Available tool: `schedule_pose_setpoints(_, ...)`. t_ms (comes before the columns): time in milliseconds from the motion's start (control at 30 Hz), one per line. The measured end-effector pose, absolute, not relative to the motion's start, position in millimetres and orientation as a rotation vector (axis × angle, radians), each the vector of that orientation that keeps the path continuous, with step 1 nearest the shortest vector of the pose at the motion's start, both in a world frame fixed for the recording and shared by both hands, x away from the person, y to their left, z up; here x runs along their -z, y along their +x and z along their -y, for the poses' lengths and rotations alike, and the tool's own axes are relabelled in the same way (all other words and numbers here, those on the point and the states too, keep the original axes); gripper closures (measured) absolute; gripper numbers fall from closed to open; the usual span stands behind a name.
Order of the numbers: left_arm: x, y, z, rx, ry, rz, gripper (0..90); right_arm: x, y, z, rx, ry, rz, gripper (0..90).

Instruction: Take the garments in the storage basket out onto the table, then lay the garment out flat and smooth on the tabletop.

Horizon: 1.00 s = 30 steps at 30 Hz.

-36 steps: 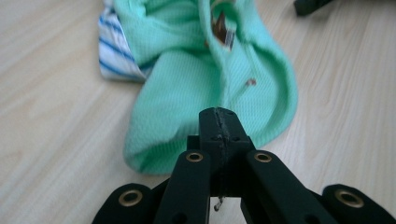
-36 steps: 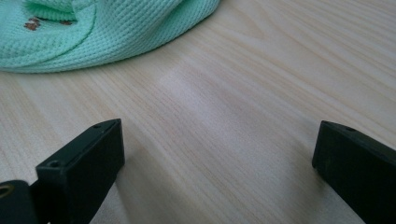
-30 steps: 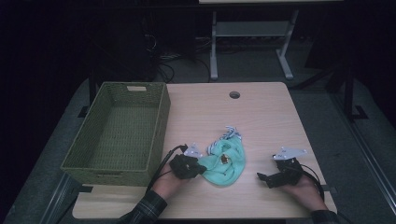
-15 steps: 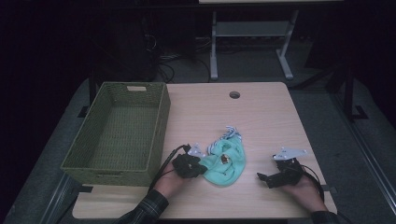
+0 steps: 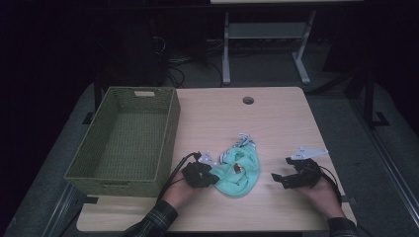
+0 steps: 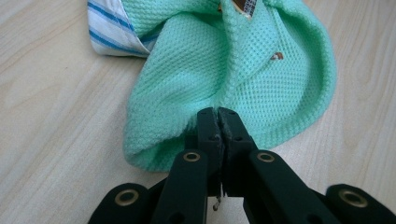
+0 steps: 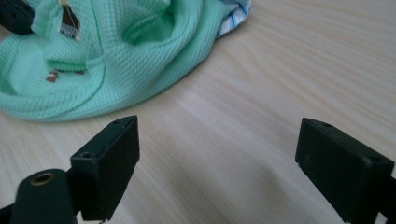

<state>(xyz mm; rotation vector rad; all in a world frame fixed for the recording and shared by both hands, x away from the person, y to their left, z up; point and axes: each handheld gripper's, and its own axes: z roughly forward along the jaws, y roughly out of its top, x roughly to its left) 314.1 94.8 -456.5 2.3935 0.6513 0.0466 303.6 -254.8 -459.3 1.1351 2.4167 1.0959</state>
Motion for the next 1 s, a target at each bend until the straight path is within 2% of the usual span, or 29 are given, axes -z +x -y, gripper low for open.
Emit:
schedule_pose_setpoints(700,456.2,314.6,-96.5,-0.029,2.402,-0.649,87.7,425.9,338.0,221.5,-1.210,0.998,-2.449,24.5)
schedule_pose_setpoints(1000,456.2,314.1,-95.8,-0.037,2.402,-0.651,87.7,412.6,355.8,206.6,-1.258,0.937,-2.487,37.7)
